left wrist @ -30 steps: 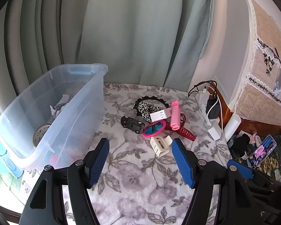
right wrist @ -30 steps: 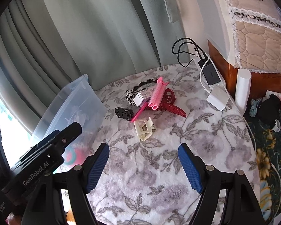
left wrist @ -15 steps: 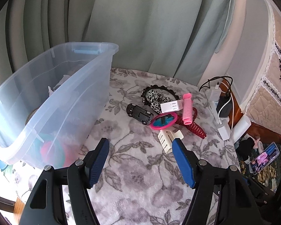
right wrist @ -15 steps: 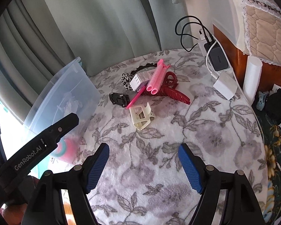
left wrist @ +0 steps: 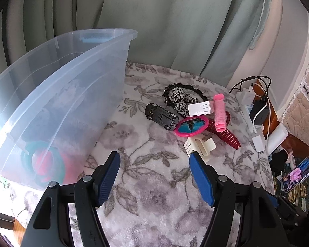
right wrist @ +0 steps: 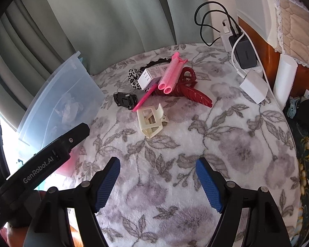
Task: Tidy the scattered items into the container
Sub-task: 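Grasp the white claw clip with the left tool while the right tool grasps the red claw clip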
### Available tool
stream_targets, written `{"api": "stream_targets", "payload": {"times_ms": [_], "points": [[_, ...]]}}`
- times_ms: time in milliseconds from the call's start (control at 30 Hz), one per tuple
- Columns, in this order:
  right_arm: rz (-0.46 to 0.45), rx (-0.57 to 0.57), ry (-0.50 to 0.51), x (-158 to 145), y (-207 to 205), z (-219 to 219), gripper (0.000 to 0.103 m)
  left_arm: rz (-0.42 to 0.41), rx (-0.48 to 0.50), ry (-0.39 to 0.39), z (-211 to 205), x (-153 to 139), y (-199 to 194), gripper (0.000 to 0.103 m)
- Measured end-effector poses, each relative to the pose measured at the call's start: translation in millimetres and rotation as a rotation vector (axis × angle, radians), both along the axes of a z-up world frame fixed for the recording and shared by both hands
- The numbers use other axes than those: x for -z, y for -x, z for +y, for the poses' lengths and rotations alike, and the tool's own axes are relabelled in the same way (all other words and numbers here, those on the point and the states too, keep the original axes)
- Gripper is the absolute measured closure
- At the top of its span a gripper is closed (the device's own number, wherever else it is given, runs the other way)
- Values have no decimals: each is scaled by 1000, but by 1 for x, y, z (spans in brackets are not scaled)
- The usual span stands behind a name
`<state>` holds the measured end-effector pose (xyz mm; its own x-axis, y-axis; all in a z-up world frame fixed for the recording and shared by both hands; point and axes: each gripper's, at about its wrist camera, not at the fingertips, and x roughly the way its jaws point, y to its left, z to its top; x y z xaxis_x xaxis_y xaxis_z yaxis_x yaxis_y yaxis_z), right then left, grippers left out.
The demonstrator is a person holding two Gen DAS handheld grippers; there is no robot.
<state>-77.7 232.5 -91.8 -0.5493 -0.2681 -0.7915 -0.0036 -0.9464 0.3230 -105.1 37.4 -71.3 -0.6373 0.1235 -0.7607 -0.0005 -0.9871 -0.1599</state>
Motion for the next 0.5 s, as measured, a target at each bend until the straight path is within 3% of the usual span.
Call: {"api": "stream_targets", "payload": {"times_ms": [500], "points": [[10,58,-6,3,27,21,24,-22,63,-14,15,14,34,32]]}}
